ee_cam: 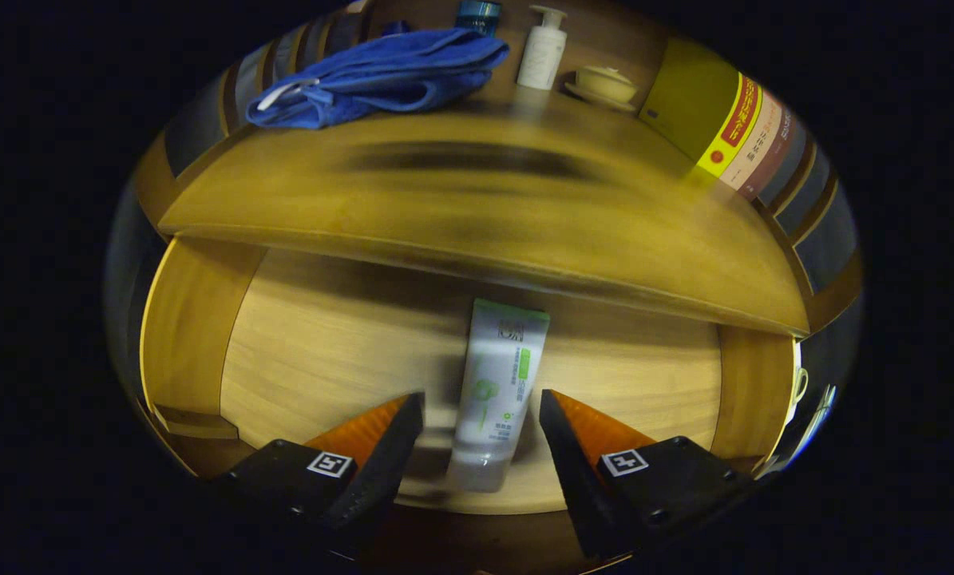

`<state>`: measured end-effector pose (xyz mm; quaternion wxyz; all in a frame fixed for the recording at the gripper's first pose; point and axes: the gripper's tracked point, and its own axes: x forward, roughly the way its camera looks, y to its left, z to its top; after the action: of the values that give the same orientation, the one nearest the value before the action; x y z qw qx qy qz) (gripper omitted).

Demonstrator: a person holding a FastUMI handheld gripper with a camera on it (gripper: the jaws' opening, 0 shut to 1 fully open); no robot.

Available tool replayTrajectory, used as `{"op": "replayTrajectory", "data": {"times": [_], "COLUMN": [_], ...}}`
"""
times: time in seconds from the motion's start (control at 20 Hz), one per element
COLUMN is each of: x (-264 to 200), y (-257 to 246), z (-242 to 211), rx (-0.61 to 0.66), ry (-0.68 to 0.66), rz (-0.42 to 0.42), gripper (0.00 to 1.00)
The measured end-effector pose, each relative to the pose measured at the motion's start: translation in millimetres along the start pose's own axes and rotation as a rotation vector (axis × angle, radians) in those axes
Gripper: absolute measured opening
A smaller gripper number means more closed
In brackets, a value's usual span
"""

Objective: Pull open the drawer, take out the items inside it, and place them on the countertop above the cabinet.

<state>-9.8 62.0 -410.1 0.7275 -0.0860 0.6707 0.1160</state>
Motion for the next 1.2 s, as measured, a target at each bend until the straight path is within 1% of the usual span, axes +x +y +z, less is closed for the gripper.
{"op": "replayTrajectory", "data": {"times": [0.2, 0.3, 0.5, 0.6, 0.65, 0.7, 0.75, 0.85, 1.0, 1.2], "x": [4.7, 6.2, 3.3, 1.4, 0.0, -2.9, -4.0, -11.7, -22.0, -51.2], "y": [2.3, 5.1, 10.9, 17.9, 20.8, 21.9, 25.6, 32.1, 40.2, 62.0], "z": [-15.3, -12.4, 5.8, 18.0, 31.7, 40.6, 53.5, 82.1, 130.1, 217.0], "rx": [0.011, 0.014, 0.038, 0.073, 0.075, 0.081, 0.090, 0.093, 0.091, 0.105], "ry": [0.095, 0.100, 0.124, 0.140, 0.120, 0.123, 0.107, 0.083, 0.046, 0.007], "rz": [0.019, 0.029, 0.049, 0.069, 0.068, 0.069, 0.065, 0.063, 0.053, 0.115], "gripper": [0.95, 0.95, 0.94, 0.93, 0.85, 0.83, 0.68, 0.56, 0.47, 0.47]}}
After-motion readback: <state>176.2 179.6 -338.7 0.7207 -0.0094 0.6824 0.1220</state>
